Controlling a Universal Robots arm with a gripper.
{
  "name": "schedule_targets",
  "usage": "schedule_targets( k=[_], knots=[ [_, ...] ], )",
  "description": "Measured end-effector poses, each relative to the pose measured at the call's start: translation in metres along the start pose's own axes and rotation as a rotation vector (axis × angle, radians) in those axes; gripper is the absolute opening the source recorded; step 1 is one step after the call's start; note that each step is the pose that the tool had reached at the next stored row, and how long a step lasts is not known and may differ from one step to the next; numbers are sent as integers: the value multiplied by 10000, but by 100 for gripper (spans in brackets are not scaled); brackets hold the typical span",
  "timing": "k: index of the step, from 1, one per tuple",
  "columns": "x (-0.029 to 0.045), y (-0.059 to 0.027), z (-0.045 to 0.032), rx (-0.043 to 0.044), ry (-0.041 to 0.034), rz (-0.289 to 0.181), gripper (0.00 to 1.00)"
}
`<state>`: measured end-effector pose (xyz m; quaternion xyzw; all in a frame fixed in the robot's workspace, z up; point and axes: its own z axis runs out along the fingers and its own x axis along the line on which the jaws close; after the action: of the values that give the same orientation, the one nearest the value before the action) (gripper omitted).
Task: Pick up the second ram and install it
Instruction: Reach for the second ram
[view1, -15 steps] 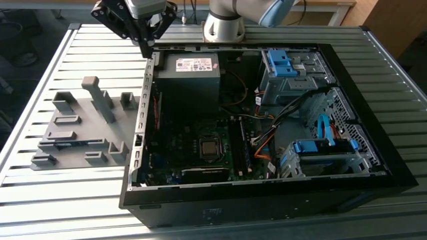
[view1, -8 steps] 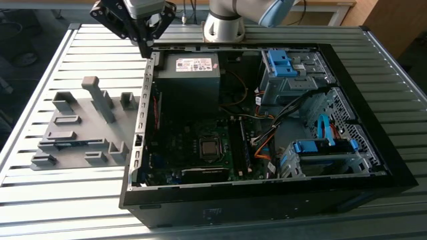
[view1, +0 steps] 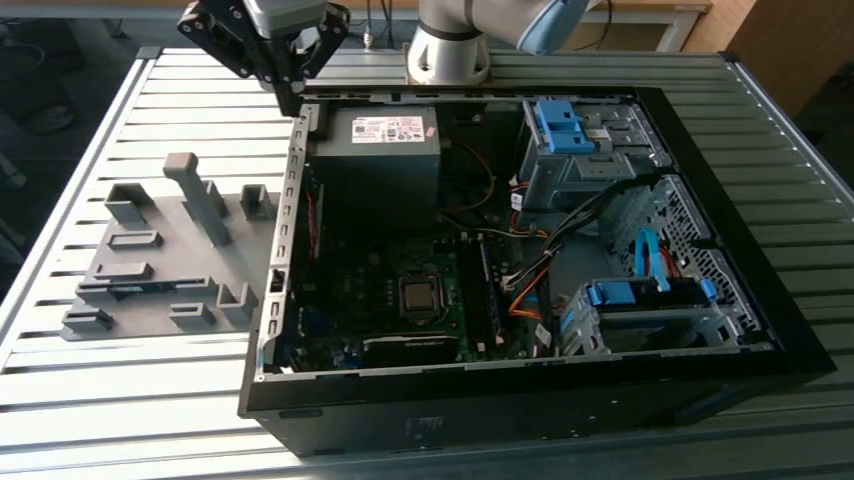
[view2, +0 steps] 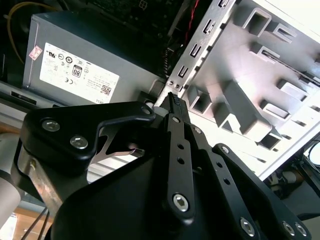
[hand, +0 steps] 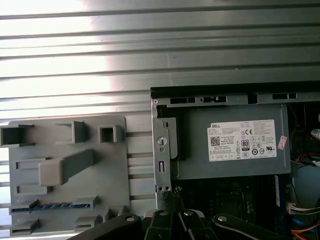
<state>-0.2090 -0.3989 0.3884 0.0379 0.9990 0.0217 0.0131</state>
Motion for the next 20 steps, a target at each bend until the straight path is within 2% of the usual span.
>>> schedule_targets(
  k=[20],
  knots=[
    [84,-6,1,0,0,0,11]
  ],
)
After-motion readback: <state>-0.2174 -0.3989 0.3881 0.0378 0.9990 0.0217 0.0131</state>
